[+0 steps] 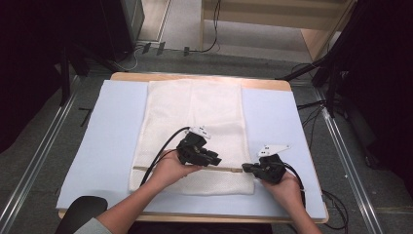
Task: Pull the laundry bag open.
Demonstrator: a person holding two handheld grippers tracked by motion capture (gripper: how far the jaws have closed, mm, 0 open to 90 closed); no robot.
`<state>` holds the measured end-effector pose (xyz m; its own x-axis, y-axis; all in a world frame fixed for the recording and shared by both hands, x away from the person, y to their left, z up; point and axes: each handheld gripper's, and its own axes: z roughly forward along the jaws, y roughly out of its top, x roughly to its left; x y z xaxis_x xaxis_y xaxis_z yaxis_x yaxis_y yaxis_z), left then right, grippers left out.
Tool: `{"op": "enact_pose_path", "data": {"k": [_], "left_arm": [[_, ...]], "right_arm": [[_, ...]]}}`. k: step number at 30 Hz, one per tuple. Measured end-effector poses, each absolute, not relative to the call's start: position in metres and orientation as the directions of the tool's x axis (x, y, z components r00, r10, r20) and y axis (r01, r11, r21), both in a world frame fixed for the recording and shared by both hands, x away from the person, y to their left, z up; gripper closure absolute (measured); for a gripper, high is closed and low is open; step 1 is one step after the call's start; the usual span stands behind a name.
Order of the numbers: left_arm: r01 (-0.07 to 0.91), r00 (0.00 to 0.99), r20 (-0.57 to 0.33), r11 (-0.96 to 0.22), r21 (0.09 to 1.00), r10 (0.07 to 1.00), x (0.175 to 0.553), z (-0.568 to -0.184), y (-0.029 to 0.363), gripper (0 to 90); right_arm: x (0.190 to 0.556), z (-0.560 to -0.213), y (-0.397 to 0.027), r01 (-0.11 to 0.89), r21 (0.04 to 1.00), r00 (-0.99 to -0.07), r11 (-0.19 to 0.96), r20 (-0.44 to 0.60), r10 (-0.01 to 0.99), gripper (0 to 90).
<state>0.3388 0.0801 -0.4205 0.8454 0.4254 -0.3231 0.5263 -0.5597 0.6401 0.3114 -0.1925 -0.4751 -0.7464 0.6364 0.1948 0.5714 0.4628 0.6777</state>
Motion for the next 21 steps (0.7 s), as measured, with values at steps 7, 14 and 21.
{"op": "enact_pose_path", "data": {"k": [7, 14, 21], "left_arm": [[0.517, 0.853, -0.32, -0.589, 0.621, 0.411, 0.335, -0.431, 0.061, 71.7], [0.539, 0.842, -0.336, -0.609, 0.582, 0.423, 0.336, -0.441, 0.05, 80.6], [0.56, 0.828, -0.354, -0.602, 0.57, 0.435, 0.339, -0.453, 0.042, 80.4]], "right_arm": [[0.311, -0.475, -0.192, 0.57, 0.679, -0.747, 0.463, 0.195, 0.635, 90.0], [0.311, -0.475, -0.192, 0.57, 0.677, -0.748, 0.465, 0.193, 0.636, 90.0], [0.311, -0.475, -0.192, 0.566, 0.677, -0.75, 0.471, 0.185, 0.635, 90.0]]}}
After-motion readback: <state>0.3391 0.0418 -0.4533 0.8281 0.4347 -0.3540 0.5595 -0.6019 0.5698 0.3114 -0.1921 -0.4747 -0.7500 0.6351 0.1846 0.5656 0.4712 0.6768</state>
